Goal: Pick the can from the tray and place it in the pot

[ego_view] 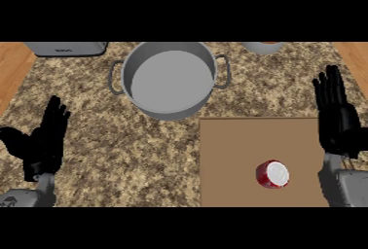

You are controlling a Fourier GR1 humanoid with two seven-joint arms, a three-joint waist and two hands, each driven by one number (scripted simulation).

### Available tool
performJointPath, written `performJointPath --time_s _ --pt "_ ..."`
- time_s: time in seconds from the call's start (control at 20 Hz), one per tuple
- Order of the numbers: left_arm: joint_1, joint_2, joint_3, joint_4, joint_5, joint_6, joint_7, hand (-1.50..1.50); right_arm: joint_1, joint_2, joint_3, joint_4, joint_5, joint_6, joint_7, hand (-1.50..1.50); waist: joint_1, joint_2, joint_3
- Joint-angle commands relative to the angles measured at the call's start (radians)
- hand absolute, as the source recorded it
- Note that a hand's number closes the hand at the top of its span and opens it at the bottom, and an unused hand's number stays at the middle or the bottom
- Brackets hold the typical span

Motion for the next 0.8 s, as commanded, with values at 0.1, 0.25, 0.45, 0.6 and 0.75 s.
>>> performJointPath --time_s 0.1,0.25,0.45,0.6,0.75 --pt "-0.066 0.0 -0.063 -0.049 -0.023 -0.039 0.029 0.0 -0.008 0.008 0.225 -0.025 -0.116 0.344 0.058 -1.5 0.014 0.001 -0.024" --pt "-0.092 -0.023 -0.13 -0.076 -0.02 -0.107 0.011 0.0 -0.063 0.052 0.431 -0.041 -0.179 0.561 0.113 -1.5 0.074 0.007 -0.024" --pt "-0.11 -0.037 -0.132 -0.11 0.011 -0.097 0.103 0.0 0.026 -0.189 0.345 -0.148 0.16 0.468 -0.299 -1.5 -0.019 -0.006 -0.025" --pt "-0.078 -0.021 -0.117 -0.1 0.022 -0.12 0.095 0.0 0.084 -0.313 0.258 -0.162 0.103 0.597 -0.546 -1.5 -0.02 -0.002 -0.024" --pt "-0.077 -0.036 -0.131 -0.126 0.007 -0.117 0.102 0.0 0.17 -0.441 0.195 -0.262 0.112 0.666 -0.596 -1.5 -0.023 -0.005 -0.027"
